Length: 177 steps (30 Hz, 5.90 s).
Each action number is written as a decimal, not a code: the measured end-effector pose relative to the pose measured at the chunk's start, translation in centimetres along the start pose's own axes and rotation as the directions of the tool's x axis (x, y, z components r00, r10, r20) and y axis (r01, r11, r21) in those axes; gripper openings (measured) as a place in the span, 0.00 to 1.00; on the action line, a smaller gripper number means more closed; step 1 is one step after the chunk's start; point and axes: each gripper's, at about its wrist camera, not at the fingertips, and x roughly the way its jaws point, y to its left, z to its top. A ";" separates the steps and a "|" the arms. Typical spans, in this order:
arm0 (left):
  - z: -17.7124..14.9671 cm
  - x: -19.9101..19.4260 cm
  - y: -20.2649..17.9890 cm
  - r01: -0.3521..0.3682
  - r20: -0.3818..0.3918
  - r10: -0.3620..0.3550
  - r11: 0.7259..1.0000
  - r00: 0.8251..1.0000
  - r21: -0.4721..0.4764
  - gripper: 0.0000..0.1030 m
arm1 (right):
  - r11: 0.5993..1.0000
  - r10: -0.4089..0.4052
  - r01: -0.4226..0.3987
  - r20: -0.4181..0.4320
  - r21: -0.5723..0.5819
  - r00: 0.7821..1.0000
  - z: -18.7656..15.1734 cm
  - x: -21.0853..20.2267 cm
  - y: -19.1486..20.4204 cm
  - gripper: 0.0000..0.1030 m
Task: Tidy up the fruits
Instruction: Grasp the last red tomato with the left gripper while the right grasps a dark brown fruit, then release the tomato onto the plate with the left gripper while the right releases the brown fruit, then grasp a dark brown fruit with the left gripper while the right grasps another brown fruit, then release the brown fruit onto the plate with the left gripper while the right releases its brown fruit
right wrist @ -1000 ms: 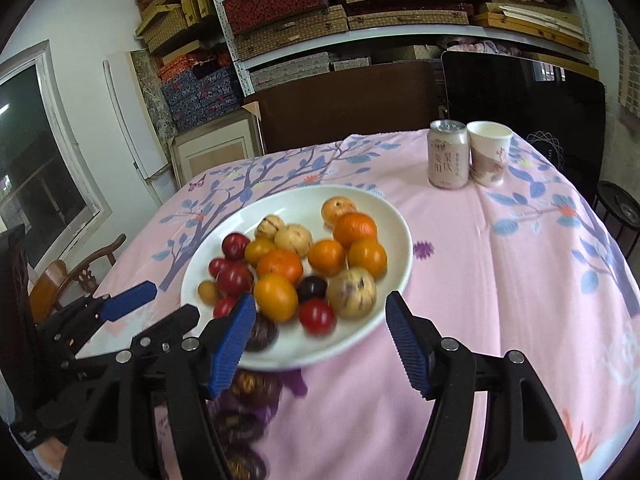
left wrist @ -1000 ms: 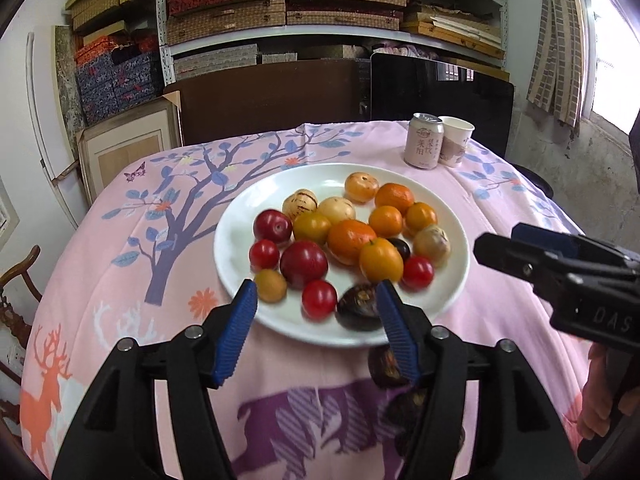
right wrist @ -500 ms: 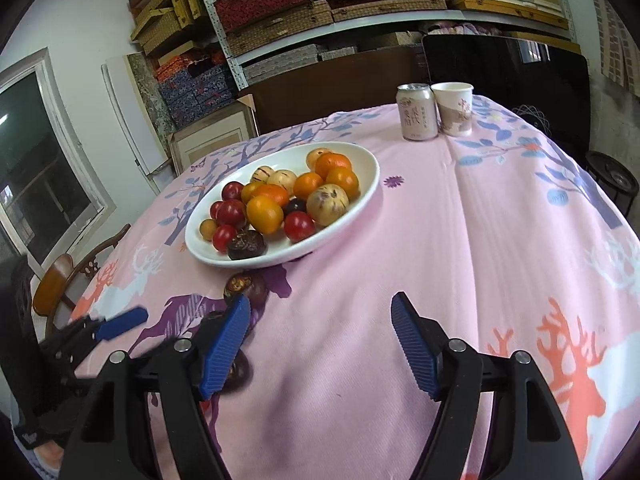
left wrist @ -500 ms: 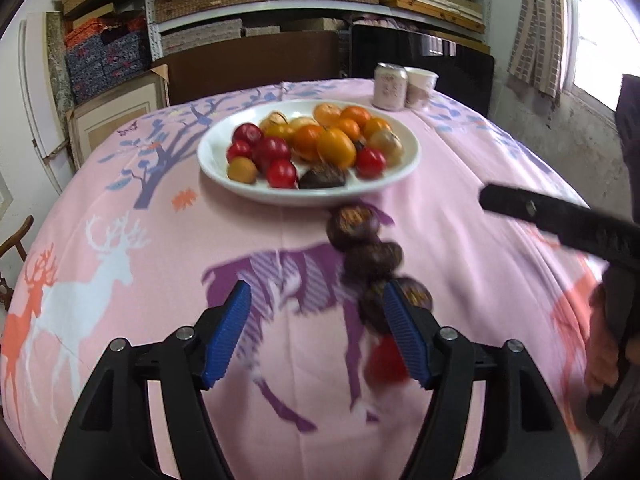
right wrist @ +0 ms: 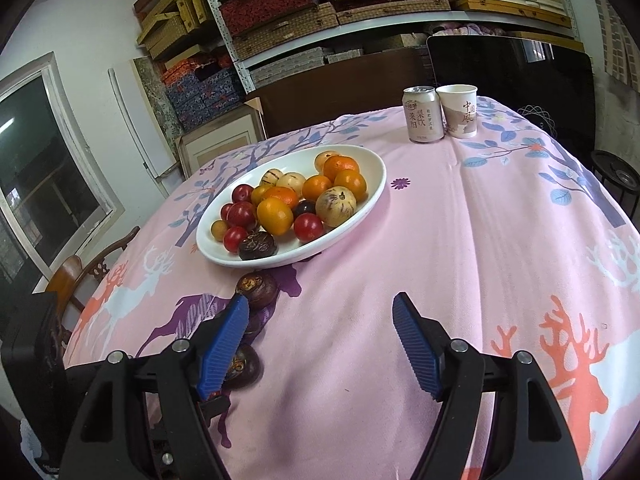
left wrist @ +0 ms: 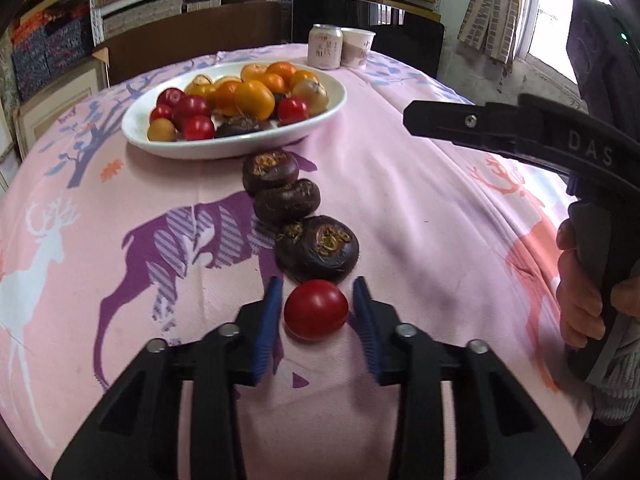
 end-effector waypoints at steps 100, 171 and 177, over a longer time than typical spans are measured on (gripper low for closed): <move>7.8 -0.4 8.5 -0.238 0.135 0.267 0.951 0.954 -0.197 0.64 | 0.959 0.052 -0.103 -0.191 -0.264 0.980 -2.2 4.9 7.7 0.68; 17.7 5.9 11.6 -0.232 0.100 0.254 0.954 0.962 -0.192 0.40 | 0.992 -0.053 0.050 -0.024 -0.119 0.998 13.1 12.0 3.7 0.41; 17.6 6.6 11.6 -0.249 0.119 0.274 0.950 0.954 -0.189 0.72 | 0.994 -0.047 0.051 0.043 -0.100 0.998 13.7 11.9 3.4 0.67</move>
